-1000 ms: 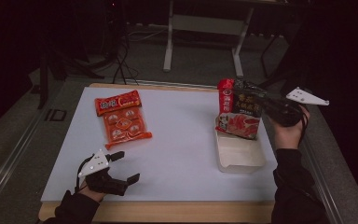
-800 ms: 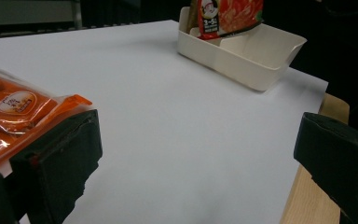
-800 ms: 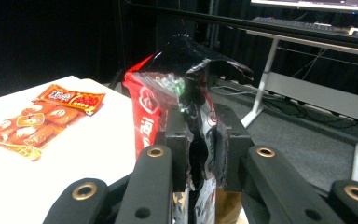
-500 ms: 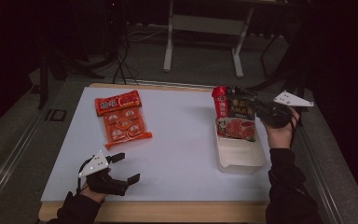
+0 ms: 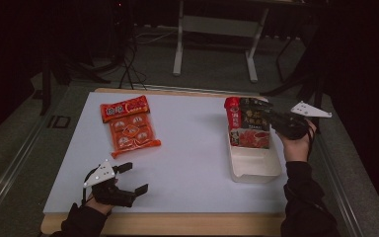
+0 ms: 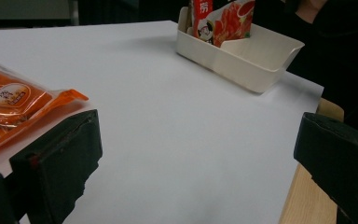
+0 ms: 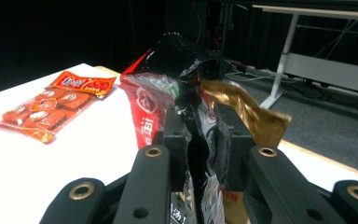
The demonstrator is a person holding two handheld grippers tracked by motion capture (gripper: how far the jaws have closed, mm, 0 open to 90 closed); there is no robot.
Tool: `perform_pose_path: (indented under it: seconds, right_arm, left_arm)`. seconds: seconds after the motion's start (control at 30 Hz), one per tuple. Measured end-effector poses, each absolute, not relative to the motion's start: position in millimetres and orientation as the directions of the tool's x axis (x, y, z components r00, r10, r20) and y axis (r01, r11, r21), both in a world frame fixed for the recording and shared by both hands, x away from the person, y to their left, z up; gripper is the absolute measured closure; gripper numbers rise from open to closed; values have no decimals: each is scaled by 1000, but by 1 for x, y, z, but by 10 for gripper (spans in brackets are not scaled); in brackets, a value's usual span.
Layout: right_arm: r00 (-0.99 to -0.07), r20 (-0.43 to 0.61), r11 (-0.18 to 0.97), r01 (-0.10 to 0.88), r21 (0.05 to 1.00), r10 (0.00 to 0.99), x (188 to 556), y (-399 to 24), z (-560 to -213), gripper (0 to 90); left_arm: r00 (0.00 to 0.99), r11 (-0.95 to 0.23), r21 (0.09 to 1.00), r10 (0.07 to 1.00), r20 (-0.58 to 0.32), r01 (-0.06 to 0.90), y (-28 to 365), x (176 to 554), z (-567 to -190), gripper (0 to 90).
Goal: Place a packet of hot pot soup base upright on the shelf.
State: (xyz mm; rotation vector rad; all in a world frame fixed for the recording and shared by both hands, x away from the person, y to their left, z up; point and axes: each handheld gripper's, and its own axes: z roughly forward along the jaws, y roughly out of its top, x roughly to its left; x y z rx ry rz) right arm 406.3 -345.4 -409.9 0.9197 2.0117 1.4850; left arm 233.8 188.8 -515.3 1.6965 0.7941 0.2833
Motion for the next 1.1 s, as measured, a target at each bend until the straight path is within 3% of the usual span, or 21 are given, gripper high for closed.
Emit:
perform_pose_path:
  seconds: [0.43, 0.47, 0.57, 0.63, 0.73, 1.1]
  right_arm:
    - [-650, 53, 161, 265, 951, 758, 393, -359, -421, 702]
    - [-647, 64, 155, 275, 949, 760, 392, -359, -419, 658]
    - [-643, 59, 158, 274, 949, 763, 390, -357, -413, 641]
    - [-642, 73, 141, 275, 951, 763, 388, -357, -411, 551]
    - [-629, 84, 113, 267, 957, 773, 385, -359, -403, 499]
    - [-647, 30, 108, 172, 979, 762, 357, -353, -356, 447]
  left_arm:
    - [736, -74, 932, 637, -230, 355, 190, 234, -515, 13]
    - [736, -75, 931, 636, -231, 356, 190, 235, -515, 13]
    - [734, -72, 930, 637, -236, 362, 190, 235, -516, 13]
    - [734, -73, 930, 637, -235, 361, 190, 235, -516, 13]
    - [735, -79, 927, 635, -237, 367, 190, 235, -516, 13]
    - [736, -126, 926, 649, -194, 355, 189, 235, -514, 13]
